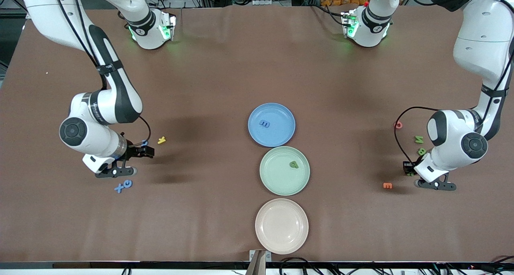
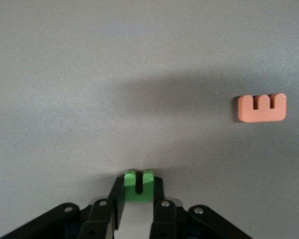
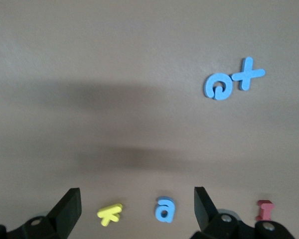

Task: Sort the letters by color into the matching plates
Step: 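Carry the green u to the green plate while the right gripper reaches blue a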

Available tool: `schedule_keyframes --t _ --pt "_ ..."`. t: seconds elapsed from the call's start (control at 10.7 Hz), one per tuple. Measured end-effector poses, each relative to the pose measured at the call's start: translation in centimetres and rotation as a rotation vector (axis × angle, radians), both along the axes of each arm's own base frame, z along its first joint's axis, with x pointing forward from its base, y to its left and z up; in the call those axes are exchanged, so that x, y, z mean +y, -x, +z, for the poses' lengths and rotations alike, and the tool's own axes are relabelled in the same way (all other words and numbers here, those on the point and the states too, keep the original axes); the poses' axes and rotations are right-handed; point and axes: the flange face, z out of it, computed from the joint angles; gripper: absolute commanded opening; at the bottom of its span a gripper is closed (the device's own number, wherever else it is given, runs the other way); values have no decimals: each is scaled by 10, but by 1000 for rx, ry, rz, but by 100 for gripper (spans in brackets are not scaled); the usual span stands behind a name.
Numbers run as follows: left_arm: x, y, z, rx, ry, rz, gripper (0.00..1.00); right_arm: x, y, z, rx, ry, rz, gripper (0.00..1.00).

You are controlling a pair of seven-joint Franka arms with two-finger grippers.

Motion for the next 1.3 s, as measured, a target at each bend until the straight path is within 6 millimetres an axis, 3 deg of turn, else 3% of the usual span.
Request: schedule_keyframes --t 0.28,0.56,1.02,1.3 --pt "-8 -2 1 -5 2 -10 0 -18 25 -16 -27 -3 47 100" --pt "-56 -12 23 -46 26 25 0 -28 38 -35 -39 -2 55 100" --pt "-199 -9 80 -8 116 214 0 -46 57 -58 -43 -1 28 100" --pt "-290 6 102 23 101 317 0 -50 71 -72 -53 0 -4 100"
